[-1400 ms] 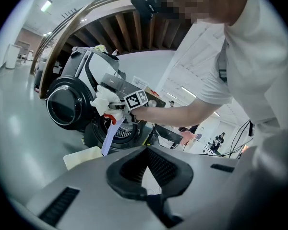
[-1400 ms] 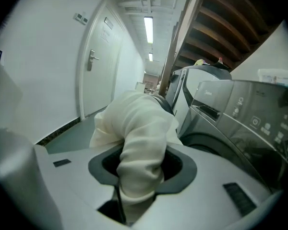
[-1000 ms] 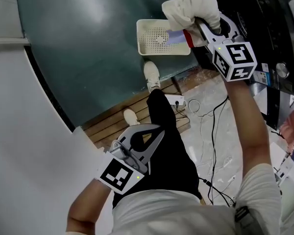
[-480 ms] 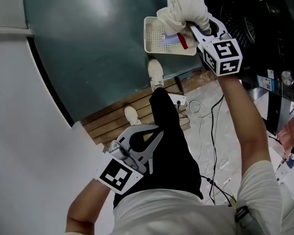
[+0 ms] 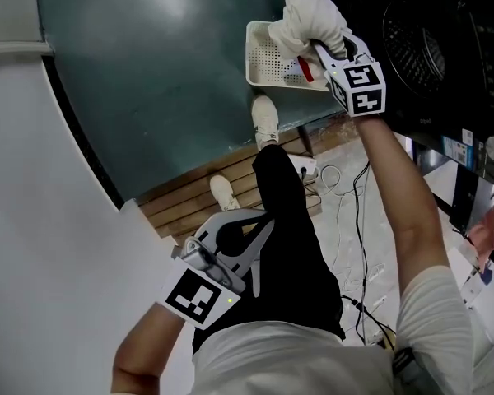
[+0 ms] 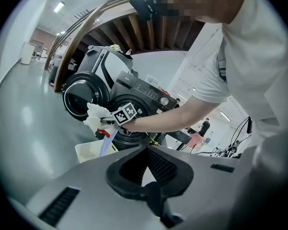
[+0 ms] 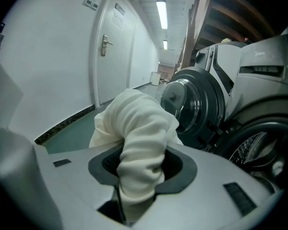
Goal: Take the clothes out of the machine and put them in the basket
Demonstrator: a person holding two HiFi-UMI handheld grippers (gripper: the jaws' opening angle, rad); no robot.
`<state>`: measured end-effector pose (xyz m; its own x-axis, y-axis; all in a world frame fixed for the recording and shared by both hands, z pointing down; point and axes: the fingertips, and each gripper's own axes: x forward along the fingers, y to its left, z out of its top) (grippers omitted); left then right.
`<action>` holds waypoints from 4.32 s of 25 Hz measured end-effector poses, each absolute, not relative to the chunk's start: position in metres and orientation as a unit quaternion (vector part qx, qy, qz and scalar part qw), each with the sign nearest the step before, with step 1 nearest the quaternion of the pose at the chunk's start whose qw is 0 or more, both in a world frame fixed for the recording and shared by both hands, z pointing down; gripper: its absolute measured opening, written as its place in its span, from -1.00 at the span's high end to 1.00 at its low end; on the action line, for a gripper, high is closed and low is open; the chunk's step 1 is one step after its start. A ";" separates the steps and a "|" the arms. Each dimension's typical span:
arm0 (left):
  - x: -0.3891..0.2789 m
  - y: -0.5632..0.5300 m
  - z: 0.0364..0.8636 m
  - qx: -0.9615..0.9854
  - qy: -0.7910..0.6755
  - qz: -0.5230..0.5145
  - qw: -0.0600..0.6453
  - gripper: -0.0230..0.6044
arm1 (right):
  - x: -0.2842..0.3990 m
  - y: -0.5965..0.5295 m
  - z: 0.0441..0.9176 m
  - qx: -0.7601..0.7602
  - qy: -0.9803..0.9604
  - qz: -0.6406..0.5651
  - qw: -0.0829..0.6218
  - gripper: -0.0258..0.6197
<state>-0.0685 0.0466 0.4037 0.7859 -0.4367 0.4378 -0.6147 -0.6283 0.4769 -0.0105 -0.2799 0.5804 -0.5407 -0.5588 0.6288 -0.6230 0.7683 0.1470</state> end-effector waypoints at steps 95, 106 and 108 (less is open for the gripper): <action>-0.049 0.024 0.311 0.915 -0.269 0.153 0.259 0.93 | 0.041 -0.173 0.542 0.347 -0.856 0.210 0.320 0.53; -0.061 0.068 0.242 0.921 -0.275 0.159 0.227 0.93 | 0.046 -0.102 0.376 0.370 -0.879 0.176 0.245 0.75; -0.064 0.072 0.231 0.922 -0.279 0.161 0.215 0.93 | 0.043 -0.087 0.354 0.366 -0.884 0.170 0.236 0.76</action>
<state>-0.0635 0.0725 0.2312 0.7925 -0.4448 0.4173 -0.5834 -0.7523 0.3061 0.0430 -0.0868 0.3538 -0.6209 -0.5669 0.5414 -0.7273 0.6742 -0.1282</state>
